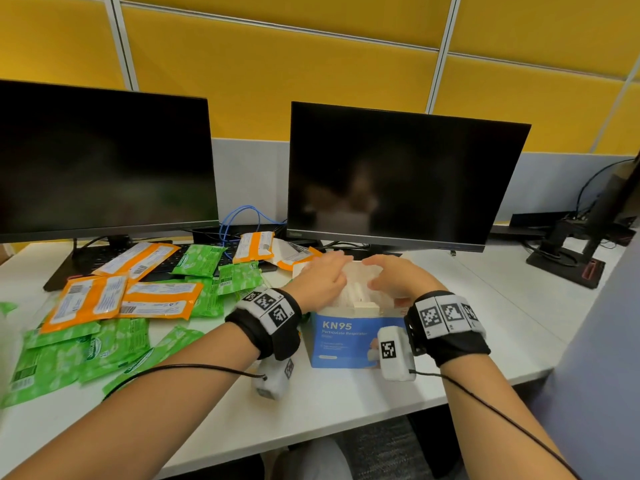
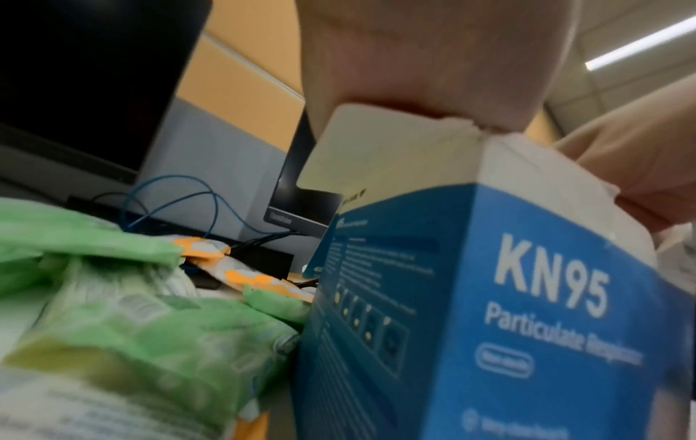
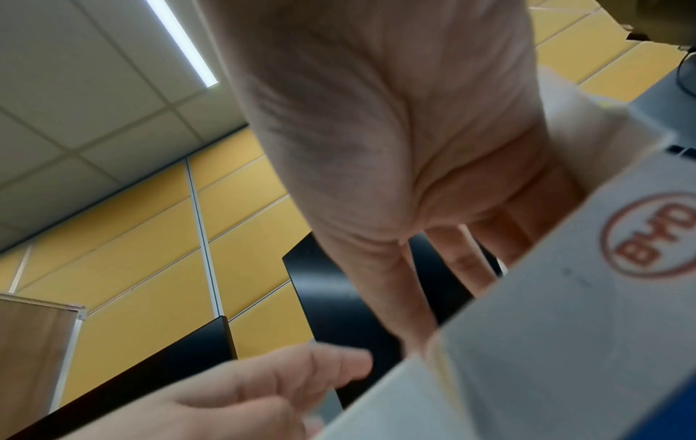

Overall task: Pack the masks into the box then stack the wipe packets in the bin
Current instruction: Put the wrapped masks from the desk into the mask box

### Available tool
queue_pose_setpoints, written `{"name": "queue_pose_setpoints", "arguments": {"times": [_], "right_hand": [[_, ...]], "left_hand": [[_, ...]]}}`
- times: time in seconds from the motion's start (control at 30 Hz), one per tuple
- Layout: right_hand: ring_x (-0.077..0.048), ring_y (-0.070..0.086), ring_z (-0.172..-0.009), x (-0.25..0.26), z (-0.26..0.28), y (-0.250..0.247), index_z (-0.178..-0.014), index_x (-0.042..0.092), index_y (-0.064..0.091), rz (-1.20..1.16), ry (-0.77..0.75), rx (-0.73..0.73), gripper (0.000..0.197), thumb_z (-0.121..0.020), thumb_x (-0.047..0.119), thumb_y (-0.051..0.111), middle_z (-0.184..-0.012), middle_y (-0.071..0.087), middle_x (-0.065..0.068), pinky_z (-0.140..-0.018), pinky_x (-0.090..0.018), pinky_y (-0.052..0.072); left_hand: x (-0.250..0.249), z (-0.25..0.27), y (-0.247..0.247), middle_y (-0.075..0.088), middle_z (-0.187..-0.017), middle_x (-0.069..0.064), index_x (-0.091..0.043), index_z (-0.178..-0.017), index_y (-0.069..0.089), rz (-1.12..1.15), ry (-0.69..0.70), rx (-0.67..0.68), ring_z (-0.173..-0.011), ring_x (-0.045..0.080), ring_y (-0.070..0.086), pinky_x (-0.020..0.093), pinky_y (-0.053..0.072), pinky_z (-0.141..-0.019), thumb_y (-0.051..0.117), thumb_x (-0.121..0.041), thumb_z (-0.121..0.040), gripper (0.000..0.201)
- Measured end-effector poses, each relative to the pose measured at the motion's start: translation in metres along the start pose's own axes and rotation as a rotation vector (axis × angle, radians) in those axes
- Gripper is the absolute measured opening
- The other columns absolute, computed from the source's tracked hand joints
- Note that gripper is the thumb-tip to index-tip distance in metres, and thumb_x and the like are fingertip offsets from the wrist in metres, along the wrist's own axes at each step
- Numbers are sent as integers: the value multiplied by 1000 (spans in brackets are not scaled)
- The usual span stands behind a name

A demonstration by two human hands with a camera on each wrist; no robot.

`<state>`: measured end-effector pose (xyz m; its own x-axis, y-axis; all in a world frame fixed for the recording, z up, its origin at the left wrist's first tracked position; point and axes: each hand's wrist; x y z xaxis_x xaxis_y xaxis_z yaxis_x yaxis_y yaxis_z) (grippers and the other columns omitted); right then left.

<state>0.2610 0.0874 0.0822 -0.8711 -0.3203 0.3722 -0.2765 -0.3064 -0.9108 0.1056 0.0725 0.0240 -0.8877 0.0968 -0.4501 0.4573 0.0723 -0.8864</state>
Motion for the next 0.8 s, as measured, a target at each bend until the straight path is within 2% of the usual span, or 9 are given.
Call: {"name": "queue_pose_setpoints", "arguments": {"times": [0.1, 0.17, 0.2, 0.27, 0.37, 0.5, 0.57, 0.7, 0.8], "right_hand": [[-25, 49, -123, -1, -7, 5, -145, 22, 35, -36, 9, -15, 54, -96, 40, 50, -144, 44, -6, -98, -37, 46], [-25, 47, -126, 0, -13, 11, -146, 22, 32, -19, 35, 17, 65, -92, 54, 49, -145, 43, -5, -99, -37, 43], [-24, 47, -126, 1, -15, 15, -145, 22, 32, 10, 49, 28, 67, -90, 54, 53, -144, 45, -4, -99, -36, 41], [-23, 50, -122, -1, -21, 23, -142, 22, 35, 59, 67, -1, 67, -86, 46, 62, -139, 49, -4, -99, -36, 42], [-24, 55, -112, -8, -27, 30, -133, 19, 42, 128, 101, -138, 58, -82, 37, 65, -125, 57, -4, -98, -41, 46], [-25, 58, -109, -6, -25, 33, -126, 14, 46, 277, 104, -295, 43, -88, 26, 62, -120, 58, -5, -84, -35, 49], [-27, 59, -108, -6, -26, 32, -127, 13, 45, 280, 79, -323, 38, -91, 20, 56, -119, 59, -7, -83, -36, 48], [-27, 56, -112, -13, -33, 25, -130, 13, 46, 178, 88, -154, 37, -95, 24, 48, -124, 59, -9, -97, -39, 45], [-27, 50, -121, -15, -37, 24, -134, 20, 47, 120, -9, -279, 39, -96, 19, 43, -133, 53, -6, -101, -45, 44]], "left_hand": [[13, -3, 2, 26, -153, 9, -21, -142, 37, 108, -183, -58, -142, 28, 21, 46, 21, -116, 40, -12, -94, 50], [16, -3, 3, 33, -147, 12, -20, -140, 40, 255, -221, -49, -135, 30, 32, 46, 32, -111, 39, -9, -94, 47], [15, -2, 4, 35, -145, 13, -20, -138, 41, 292, -222, -50, -132, 30, 35, 46, 34, -109, 38, -7, -94, 46], [16, -4, 5, 36, -141, 14, -22, -135, 43, 317, -230, -65, -128, 31, 38, 45, 36, -107, 36, -3, -93, 47], [18, -7, 7, 39, -133, 15, -32, -128, 44, 322, -235, -99, -122, 33, 38, 43, 38, -102, 35, 2, -87, 53], [16, -9, 11, 33, -140, 11, -36, -126, 49, 235, -237, -61, -132, 31, 30, 41, 32, -107, 31, 5, -88, 58], [17, -10, 12, 34, -141, 11, -35, -127, 49, 235, -241, -59, -132, 30, 30, 41, 32, -108, 33, -2, -92, 51], [19, -10, 14, 36, -146, 9, -39, -135, 41, 184, -178, -35, -137, 29, 24, 47, 23, -110, 36, -32, -99, 37], [20, -10, 13, 39, -139, 7, -35, -126, 49, 177, -180, -30, -133, 27, 29, 48, 27, -110, 37, -33, -99, 30]]}}
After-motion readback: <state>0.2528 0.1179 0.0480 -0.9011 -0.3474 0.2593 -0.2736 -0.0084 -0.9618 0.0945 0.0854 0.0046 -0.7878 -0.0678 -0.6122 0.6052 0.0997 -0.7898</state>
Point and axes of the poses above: each hand's wrist, its own z-axis away from the middle knuckle, its own y-axis out of the palm, x = y × z
